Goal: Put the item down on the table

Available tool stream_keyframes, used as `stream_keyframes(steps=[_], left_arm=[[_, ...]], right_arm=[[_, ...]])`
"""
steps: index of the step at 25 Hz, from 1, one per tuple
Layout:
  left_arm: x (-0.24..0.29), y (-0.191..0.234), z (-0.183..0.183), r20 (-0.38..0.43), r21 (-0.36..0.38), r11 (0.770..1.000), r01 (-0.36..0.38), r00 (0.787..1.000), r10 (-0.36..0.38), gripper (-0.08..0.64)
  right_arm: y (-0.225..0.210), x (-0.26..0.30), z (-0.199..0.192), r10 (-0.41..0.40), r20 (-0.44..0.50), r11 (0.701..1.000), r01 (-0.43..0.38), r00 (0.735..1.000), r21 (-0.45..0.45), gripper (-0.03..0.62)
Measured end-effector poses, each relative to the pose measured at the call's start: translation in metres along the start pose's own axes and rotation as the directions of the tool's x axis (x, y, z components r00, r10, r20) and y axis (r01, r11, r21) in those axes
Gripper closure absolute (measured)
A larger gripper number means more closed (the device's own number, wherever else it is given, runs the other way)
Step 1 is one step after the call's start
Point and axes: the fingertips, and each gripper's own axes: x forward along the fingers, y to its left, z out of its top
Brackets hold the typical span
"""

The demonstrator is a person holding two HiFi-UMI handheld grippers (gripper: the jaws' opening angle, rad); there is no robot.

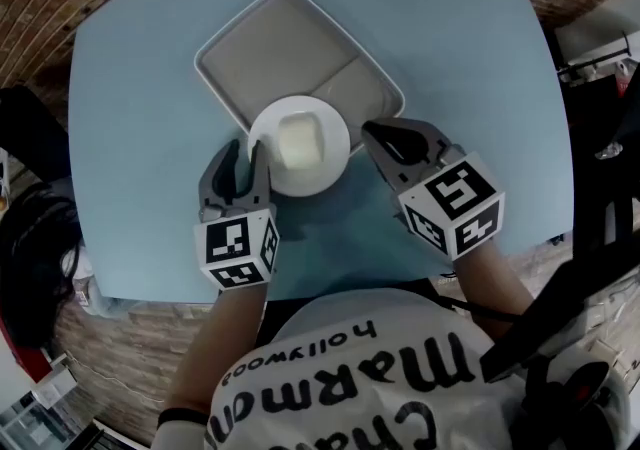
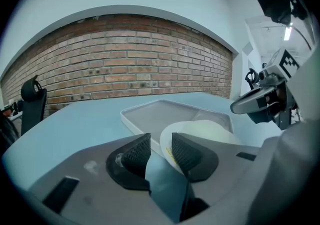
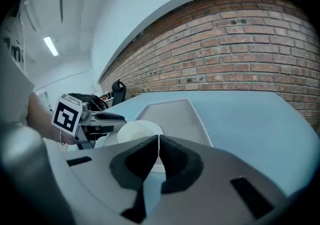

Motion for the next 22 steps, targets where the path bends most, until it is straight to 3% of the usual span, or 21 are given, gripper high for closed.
stream_keyframes(steps=[3, 5, 7, 10, 14, 17, 20, 22], left_arm=[[-0.011, 0.004, 0.014, 0.050, -0.008, 1.000, 0.011, 0.999, -0.011, 0.449], [-0.022, -0.007, 0.031, 0.112, 0.039, 0.994, 0.099, 0.988, -0.102, 0.450], [-0.037, -0.024, 0.048, 0.167, 0.101, 0.973, 0.209, 0.960, -0.223, 0.454], [-0.063, -0.034, 0.059, 0.174, 0.132, 0.947, 0.292, 0.934, -0.312, 0.504], [-0.110, -0.020, 0.054, 0.163, 0.039, 0.950, 0.310, 0.936, -0.312, 0.520], [-0.140, -0.008, 0.049, 0.128, 0.139, 0.958, 0.252, 0.955, -0.269, 0.520], [-0.156, 0.001, 0.055, 0.151, 0.090, 0.967, 0.239, 0.956, -0.250, 0.520], [-0.157, 0.001, 0.063, 0.163, 0.111, 0.968, 0.225, 0.957, -0.241, 0.520]], right_arm=[[-0.001, -0.007, 0.003, -0.011, 0.004, 1.000, 0.011, 1.000, -0.010, 0.581], [0.000, -0.010, 0.008, -0.024, -0.002, 0.999, 0.024, 1.000, -0.036, 0.581], [0.001, -0.013, 0.011, -0.044, -0.012, 0.997, 0.043, 0.999, -0.071, 0.581], [-0.004, -0.020, 0.022, -0.086, 0.000, 0.990, 0.086, 0.996, -0.112, 0.581], [-0.001, -0.037, 0.038, -0.081, 0.063, 0.994, 0.085, 0.995, -0.074, 0.581], [0.005, -0.056, 0.046, -0.053, 0.124, 0.999, 0.051, 0.991, 0.017, 0.581], [0.000, -0.074, 0.039, -0.081, 0.102, 0.996, 0.076, 0.991, 0.054, 0.581], [-0.005, -0.083, 0.035, -0.119, 0.080, 0.992, 0.115, 0.990, 0.051, 0.581]])
